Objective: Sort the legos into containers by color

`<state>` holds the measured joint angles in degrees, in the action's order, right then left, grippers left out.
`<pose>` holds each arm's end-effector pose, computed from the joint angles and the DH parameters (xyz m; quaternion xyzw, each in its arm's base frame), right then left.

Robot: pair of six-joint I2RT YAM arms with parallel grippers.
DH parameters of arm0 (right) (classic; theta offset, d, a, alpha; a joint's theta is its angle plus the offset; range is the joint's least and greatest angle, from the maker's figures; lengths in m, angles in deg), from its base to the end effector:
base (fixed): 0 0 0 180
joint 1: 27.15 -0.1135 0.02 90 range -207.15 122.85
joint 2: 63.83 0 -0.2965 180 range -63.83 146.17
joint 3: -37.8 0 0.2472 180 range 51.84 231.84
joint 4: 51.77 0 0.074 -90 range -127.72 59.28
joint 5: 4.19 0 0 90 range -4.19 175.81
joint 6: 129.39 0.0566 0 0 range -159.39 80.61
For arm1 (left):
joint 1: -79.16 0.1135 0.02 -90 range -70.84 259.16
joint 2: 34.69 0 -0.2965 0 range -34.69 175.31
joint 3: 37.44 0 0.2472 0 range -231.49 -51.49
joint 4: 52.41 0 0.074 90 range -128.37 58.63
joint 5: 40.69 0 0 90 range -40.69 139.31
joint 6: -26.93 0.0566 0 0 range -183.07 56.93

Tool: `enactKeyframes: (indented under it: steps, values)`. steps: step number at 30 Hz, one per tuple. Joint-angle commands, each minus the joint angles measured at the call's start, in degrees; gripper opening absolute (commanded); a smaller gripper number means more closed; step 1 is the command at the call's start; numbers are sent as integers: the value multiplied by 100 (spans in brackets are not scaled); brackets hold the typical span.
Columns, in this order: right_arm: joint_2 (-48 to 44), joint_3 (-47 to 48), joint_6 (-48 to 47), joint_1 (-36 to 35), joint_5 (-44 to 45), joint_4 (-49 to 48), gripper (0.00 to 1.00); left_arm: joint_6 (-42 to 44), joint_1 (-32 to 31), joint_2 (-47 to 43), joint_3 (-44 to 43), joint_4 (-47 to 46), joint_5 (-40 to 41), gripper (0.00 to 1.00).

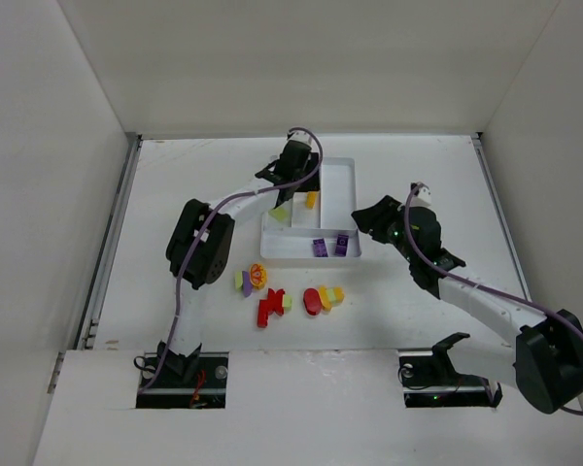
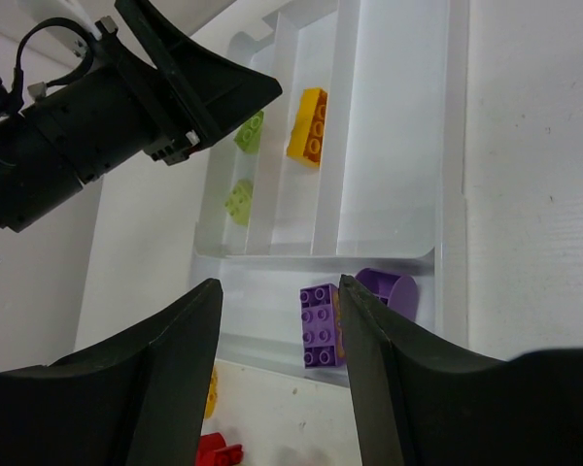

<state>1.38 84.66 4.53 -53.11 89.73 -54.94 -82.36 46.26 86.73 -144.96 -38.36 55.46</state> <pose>0.2321 0.1087 0.2707 0.1444 0.7809 0.3255 0.5133 0.4480 -0.2826 0.2461 0.0739 0.8530 -0.1851 0.4824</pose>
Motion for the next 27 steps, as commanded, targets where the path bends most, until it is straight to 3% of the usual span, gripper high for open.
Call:
enactKeyframes:
  steps: [1, 4, 7, 9, 14, 20, 27]
  values:
    - [-52, -30, -33, -10, 65, -344, 57, 101, -27, -338, -242, -1, 0, 51]
    - [-26, -4, -59, -10, 65, -344, 51, 48, -45, -636, -163, -10, -26, 54]
    - [-43, 31, -129, -54, 56, -327, 39, -48, -62, -1067, 179, -89, -26, 53]
    - [-70, 75, -217, -142, 12, -309, 32, -154, -62, -1497, 653, -168, 0, 51]
    - [9, 286, -445, -528, -164, -230, 27, -706, 95, -2936, 2460, -414, 157, 47]
    - [395, 716, -701, -1257, -471, -2, 34, -1410, 219, -5151, 4642, -231, 702, 45]
    - [1185, 1059, -648, -2250, -639, 174, 59, -2465, 464, -6964, 6076, 1070, 1011, 43]
